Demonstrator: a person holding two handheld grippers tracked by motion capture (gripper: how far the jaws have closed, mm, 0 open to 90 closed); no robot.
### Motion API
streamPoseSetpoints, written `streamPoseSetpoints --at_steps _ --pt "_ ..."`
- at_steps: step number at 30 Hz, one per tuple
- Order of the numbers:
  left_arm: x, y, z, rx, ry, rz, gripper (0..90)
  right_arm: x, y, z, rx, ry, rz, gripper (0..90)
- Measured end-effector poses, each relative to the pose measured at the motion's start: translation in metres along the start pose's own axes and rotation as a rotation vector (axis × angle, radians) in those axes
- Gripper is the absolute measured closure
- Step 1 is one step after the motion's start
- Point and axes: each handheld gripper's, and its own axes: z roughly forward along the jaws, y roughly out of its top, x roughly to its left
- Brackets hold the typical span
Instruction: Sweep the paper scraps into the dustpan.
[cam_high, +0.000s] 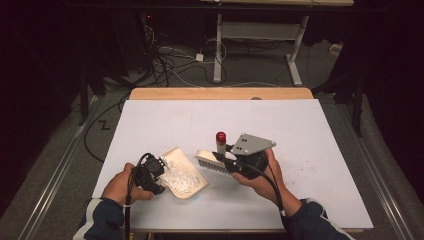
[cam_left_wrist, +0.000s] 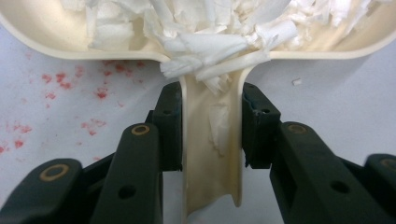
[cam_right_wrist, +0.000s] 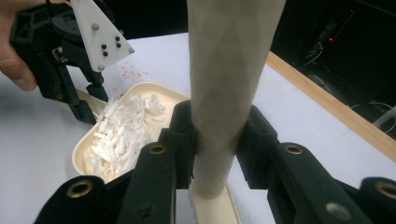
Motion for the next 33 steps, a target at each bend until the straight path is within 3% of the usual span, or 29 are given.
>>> streamPoseSetpoints --at_steps 13,21,33 --pt "0.001 -0.001 0.0 -0.015 -0.006 -0.011 63.1 -0.026 -0.014 -0.047 -0.014 -0.019 0.045 71.2" --pt "0.002 -0.002 -0.001 -0.027 -0.01 -0.017 63.1 -0.048 -0.03 -0.076 -0.007 -0.052 0.098 71.1" --pt "0.007 -0.003 0.0 -0.049 -0.016 -0.034 63.1 -0.07 -0.052 -0.125 0.003 -0.084 0.158 71.2"
